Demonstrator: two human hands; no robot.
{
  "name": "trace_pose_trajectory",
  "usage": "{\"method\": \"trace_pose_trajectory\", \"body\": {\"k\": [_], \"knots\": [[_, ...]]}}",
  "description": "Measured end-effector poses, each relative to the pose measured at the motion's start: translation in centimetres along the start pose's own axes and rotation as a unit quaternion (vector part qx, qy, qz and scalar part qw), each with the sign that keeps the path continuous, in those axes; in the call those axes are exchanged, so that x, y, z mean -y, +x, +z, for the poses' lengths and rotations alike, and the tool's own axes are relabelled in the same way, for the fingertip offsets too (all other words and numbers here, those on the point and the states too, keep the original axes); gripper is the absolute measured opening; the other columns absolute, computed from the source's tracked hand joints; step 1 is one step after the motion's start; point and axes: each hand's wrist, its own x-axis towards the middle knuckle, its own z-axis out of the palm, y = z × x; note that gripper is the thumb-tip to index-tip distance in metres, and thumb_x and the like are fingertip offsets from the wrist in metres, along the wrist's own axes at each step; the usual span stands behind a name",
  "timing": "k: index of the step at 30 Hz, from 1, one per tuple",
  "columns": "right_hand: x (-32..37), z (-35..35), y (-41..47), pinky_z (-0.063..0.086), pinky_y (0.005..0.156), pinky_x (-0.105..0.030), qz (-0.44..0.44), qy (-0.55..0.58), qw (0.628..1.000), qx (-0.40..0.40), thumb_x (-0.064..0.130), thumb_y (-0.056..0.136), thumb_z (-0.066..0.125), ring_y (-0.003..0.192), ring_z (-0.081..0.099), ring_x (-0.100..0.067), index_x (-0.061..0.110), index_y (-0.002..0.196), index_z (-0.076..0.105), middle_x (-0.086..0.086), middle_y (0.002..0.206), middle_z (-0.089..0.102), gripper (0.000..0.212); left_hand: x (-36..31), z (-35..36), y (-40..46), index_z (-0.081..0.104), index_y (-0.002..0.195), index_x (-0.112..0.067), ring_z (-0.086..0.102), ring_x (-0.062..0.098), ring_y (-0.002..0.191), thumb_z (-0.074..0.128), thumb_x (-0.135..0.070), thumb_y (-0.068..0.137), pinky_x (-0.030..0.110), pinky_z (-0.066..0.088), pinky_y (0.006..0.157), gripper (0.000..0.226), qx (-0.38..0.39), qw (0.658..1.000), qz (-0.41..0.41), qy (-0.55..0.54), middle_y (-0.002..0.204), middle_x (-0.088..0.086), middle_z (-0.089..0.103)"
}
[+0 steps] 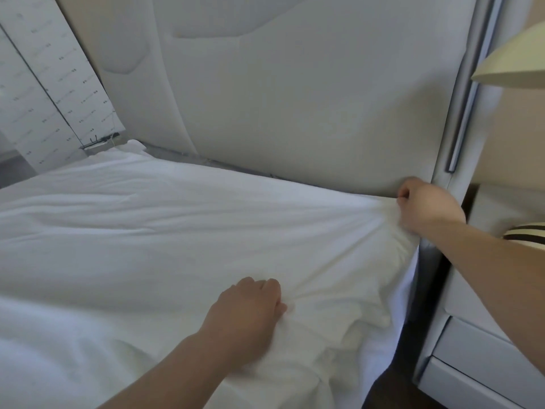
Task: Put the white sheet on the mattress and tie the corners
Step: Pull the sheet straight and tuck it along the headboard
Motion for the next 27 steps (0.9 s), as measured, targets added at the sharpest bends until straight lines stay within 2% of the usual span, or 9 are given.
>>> {"method": "trace_pose_trajectory", "body": {"k": [3,8,10,13,16,19,23,25,27], "knots": [[-0.3,1.7,-0.8,0.047,0.057,-0.035,0.008,-0.073,0.997,0.027,0.008,0.092,0.050,0.069,0.056,-0.030,0.016,0.098,0.051,-0.008,0.077,0.059,0.010,0.1,0.1,0.2,0.048,0.106,-0.025,0.050,0.022,0.106,0.034,-0.048,0.108,0.036,0.036,0.081,0.027,0.011,1.000,0.012,0.009,0.109,-0.006,0.059],[-0.1,1.3,-1.1,0.045,0.066,-0.036,0.045,-0.113,0.991,0.062,0.003,0.089,0.046,0.077,0.053,-0.031,0.011,0.102,0.055,-0.007,0.083,0.051,0.018,0.8,-1.5,-0.3,0.051,0.086,-0.025,0.056,0.018,0.090,0.036,-0.064,0.102,0.035,0.043,0.080,0.045,0.055,0.995,0.037,-0.069,0.090,-0.007,0.058],[1.1,0.5,-1.3,0.042,0.063,-0.035,-0.008,-0.114,0.993,0.010,0.005,0.089,0.049,0.074,0.050,-0.031,0.013,0.098,0.055,-0.009,0.094,0.054,0.013,1.9,-2.4,0.1,0.053,0.079,-0.018,0.058,0.019,0.084,0.034,-0.065,0.102,0.036,0.046,0.077,0.056,0.035,0.992,0.014,-0.124,0.081,-0.002,0.060],[4.4,0.2,-1.5,0.040,0.064,-0.034,-0.133,-0.067,0.988,-0.043,0.015,0.094,0.052,0.079,0.051,-0.032,0.020,0.093,0.060,-0.006,0.100,0.052,0.009,5.2,-2.5,2.9,0.053,0.078,-0.020,0.059,0.023,0.083,0.038,-0.058,0.103,0.038,0.045,0.075,0.049,-0.072,0.986,-0.054,-0.142,0.080,0.000,0.059],[8.0,2.0,-1.2,0.052,0.080,-0.040,-0.200,0.005,0.980,0.006,0.021,0.094,0.058,0.102,0.059,-0.033,0.022,0.105,0.066,-0.006,0.110,0.060,0.013,9.2,-1.0,7.2,0.064,0.111,-0.032,0.059,0.025,0.115,0.041,-0.063,0.099,0.042,0.047,0.099,0.041,-0.121,0.970,-0.145,-0.151,0.118,-0.002,0.064],[12.4,4.9,-0.1,0.048,0.098,-0.041,-0.244,0.044,0.968,0.048,0.025,0.095,0.062,0.120,0.052,-0.029,0.021,0.119,0.065,-0.004,0.121,0.059,0.024,12.4,0.4,11.1,0.041,0.151,-0.042,0.023,0.026,0.153,0.036,-0.075,0.094,0.059,0.026,0.120,0.066,-0.090,0.960,-0.227,-0.138,0.166,-0.002,0.026],[18.1,8.0,1.7,0.039,0.111,-0.037,-0.289,0.014,0.951,0.105,0.034,0.098,0.061,0.137,0.039,-0.024,0.022,0.139,0.057,0.001,0.145,0.050,0.043,15.5,0.5,14.9,0.011,0.156,-0.057,-0.011,0.028,0.158,0.036,-0.092,0.082,0.077,0.014,0.115,0.086,-0.046,0.952,-0.278,-0.120,0.170,-0.011,-0.018],[20.0,9.4,2.4,0.034,0.117,-0.037,-0.294,-0.018,0.942,0.162,0.037,0.097,0.060,0.146,0.030,-0.021,0.025,0.149,0.047,0.007,0.158,0.037,0.055,17.2,0.4,16.2,0.002,0.154,-0.060,-0.012,0.038,0.157,0.033,-0.109,0.056,0.078,0.014,0.114,0.114,0.024,0.940,-0.311,-0.141,0.169,-0.008,-0.022],[21.1,11.0,2.8,0.039,0.113,-0.040,-0.295,-0.056,0.925,0.232,0.037,0.097,0.055,0.142,0.037,-0.023,0.029,0.144,0.050,0.010,0.153,0.042,0.048,18.1,-0.2,17.1,-0.003,0.158,-0.053,-0.005,0.047,0.155,0.034,-0.114,0.042,0.069,0.011,0.121,0.136,0.098,0.934,-0.311,-0.143,0.171,0.005,-0.014]]}}
